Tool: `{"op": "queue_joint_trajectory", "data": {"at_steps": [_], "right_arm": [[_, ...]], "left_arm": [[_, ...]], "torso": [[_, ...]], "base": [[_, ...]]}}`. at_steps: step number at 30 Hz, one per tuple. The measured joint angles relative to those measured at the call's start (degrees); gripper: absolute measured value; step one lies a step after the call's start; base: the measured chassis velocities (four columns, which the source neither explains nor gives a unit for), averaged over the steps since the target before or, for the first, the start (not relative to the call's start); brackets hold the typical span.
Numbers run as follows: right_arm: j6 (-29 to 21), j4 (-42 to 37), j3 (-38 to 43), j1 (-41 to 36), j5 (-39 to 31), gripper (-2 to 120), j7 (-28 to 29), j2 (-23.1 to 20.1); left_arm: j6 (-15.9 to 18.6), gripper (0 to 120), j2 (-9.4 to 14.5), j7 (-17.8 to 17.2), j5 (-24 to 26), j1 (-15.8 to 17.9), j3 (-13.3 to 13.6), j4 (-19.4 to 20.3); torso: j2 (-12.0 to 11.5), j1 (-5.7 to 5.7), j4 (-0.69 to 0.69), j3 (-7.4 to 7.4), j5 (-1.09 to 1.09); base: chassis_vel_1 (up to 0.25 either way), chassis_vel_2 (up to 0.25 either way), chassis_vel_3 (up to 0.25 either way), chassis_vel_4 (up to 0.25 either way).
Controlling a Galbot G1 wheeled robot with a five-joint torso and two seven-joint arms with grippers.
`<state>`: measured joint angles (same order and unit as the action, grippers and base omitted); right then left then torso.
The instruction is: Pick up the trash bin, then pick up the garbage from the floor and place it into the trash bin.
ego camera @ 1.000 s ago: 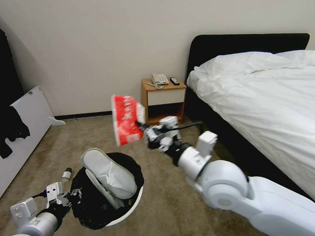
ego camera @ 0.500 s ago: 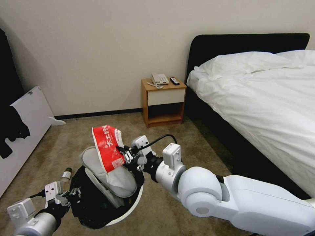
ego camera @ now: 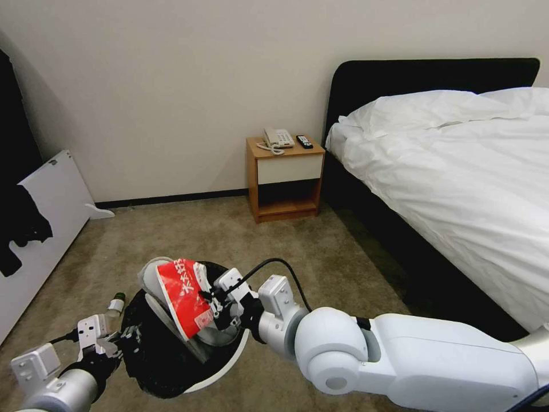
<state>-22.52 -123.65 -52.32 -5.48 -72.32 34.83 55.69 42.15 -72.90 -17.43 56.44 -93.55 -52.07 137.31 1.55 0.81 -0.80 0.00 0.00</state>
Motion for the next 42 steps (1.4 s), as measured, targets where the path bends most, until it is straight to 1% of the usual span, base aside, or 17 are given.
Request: {"op": "queue_joint_trajectory", "data": {"at_steps": [17,23,26,28,34,35,36,38,39,40,42], "right_arm": [[-1.7,5.32,-3.83,-1.49,0.53,0,1.65,3.87],[-2.99,6.77,-5.63,-2.06,-0.9,0,3.26,6.01],[-3.02,6.84,-5.68,-2.06,-0.93,0,3.32,6.12],[-4.13,7.14,-5.79,-1.84,-2.01,0,4.52,7.53],[-4.93,7.4,-5.53,-2.28,-2.6,0,6.11,7.92],[-4.94,7.28,-5.2,-2.31,-2.62,4,6.28,7.82],[-4.94,7.28,-5.2,-2.31,-2.62,4,6.28,7.82],[-4.94,6.19,-4.23,-2.1,-2.95,15,6.57,7.37],[-4.94,6.19,-4.23,-2.1,-2.95,15,6.57,7.37],[-4.94,5.8,-3.85,-2.0,-3.02,18,6.59,7.12],[-5.0,4.27,-2.79,-1.83,-3.2,29,6.68,6.02]], "left_arm": [[-0.01,2,-0.12,-0.02,0.42,0.2,-0.07,0.24],[0.0,2,-0.34,0.04,0.44,0.32,-0.04,0.19],[0.0,2,-0.34,0.05,0.44,0.32,-0.04,0.18],[-0.01,2,-0.44,0.12,0.44,0.44,0.03,-0.01],[-0.01,2,-0.4,0.24,0.44,0.49,0.12,-0.18],[-0.01,2,-0.37,0.26,0.4,0.45,0.14,-0.23],[-0.01,2,-0.37,0.26,0.4,0.45,0.14,-0.23],[-0.05,2,-0.36,0.28,0.32,0.38,0.14,-0.29],[-0.05,2,-0.36,0.28,0.32,0.38,0.14,-0.29],[-0.05,2,-0.35,0.31,0.28,0.34,0.13,-0.32],[-0.05,2,-0.34,0.31,0.11,0.07,0.09,-0.36]], "torso": [[0.0,0.0,0.0,0.0,0.0],[0.0,0.0,0.0,0.0,0.0],[0.0,0.0,0.0,0.0,0.0],[0.0,0.0,0.01,0.0,0.0],[0.0,0.0,0.0,0.0,0.0],[0.0,0.0,0.0,0.0,0.0],[0.0,0.0,0.0,0.0,0.0],[0.0,0.0,0.0,0.0,0.0],[0.0,0.0,0.0,0.0,0.0],[0.0,0.0,0.0,0.0,0.0],[0.0,0.0,0.0,0.0,0.0]], "base": [[0.0,0.0,0.0,0.0],[0.0,0.0,0.0,0.0],[0.0,0.0,0.0,0.0],[0.0,0.0,0.0,0.0],[0.0,0.0,0.0,0.0],[0.0,0.0,0.0,0.0],[0.0,0.0,0.0,0.0],[0.0,0.0,0.0,0.0],[0.0,0.0,0.0,0.0],[0.0,0.0,0.0,0.0],[0.0,0.0,0.0,0.0]]}}
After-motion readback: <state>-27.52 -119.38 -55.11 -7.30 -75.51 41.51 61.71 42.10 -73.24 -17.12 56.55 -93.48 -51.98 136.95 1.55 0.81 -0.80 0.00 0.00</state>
